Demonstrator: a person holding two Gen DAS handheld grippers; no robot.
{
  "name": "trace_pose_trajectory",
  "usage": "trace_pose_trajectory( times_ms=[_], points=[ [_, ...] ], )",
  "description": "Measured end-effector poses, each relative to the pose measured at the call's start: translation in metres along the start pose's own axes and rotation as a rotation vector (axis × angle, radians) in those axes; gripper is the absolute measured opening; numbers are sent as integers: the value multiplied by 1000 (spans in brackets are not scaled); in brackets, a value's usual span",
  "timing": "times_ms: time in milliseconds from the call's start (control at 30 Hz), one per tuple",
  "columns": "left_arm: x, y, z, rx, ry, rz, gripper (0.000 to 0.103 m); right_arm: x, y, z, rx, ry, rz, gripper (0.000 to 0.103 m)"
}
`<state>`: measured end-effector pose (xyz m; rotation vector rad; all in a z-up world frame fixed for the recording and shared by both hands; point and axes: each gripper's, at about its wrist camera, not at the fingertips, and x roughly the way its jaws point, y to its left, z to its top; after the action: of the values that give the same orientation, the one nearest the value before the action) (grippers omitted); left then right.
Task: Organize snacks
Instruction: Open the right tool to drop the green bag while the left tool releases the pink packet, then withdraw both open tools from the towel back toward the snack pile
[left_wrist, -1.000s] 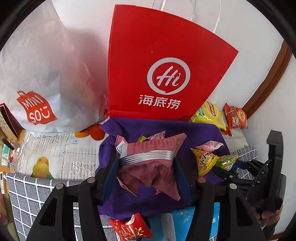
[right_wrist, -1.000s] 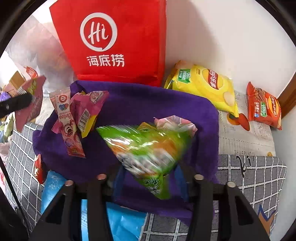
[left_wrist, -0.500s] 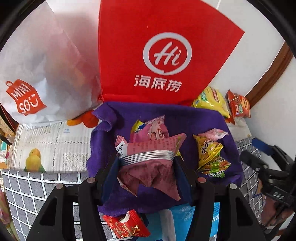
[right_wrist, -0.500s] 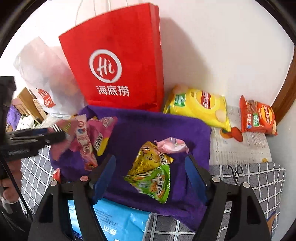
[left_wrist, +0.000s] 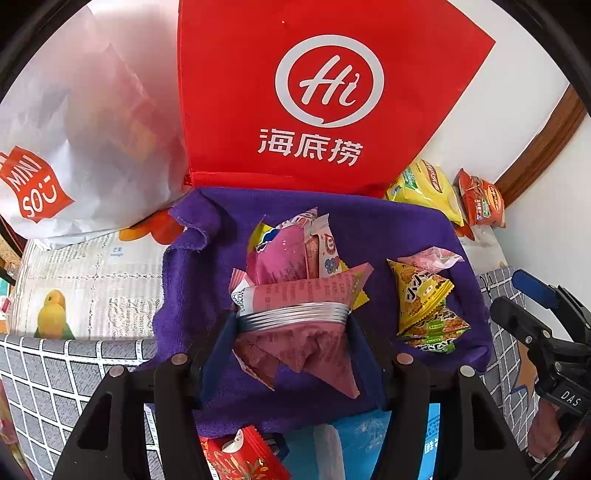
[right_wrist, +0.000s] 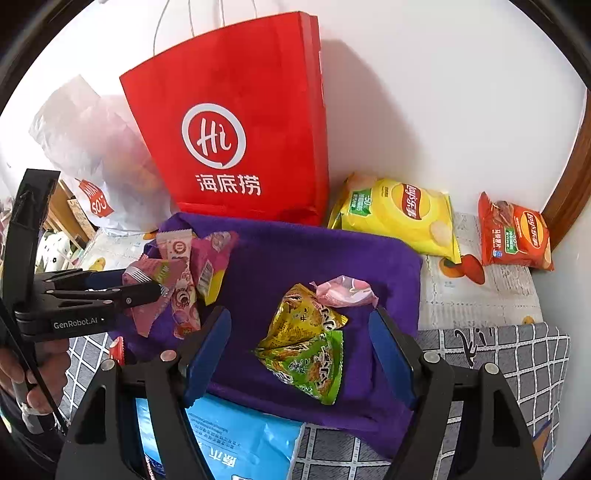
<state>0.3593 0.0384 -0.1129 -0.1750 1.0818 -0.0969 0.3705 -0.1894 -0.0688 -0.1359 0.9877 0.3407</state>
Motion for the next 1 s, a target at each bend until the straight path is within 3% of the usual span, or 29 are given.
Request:
trace_pose_trajectory(
  times_ms=[167,267,600,800,1000],
  points=[
    [-4,2,2,-17,-13,12,78,0,0,0,2,0,8,76],
    [-11,1,2,-6,-38,35,79,0,1,0,1,-2,10,76],
    [-40,-2,3,-3,-112,-1,79,-12,10,3,4,-41,0,76],
    [-69,-9,0,35,-180,12,79,-39,19,0,18,-124,-11,76],
    [-98,-17,-7,73,-231,-37,79,-71,26,-13,59,-162,-14,76]
  ],
)
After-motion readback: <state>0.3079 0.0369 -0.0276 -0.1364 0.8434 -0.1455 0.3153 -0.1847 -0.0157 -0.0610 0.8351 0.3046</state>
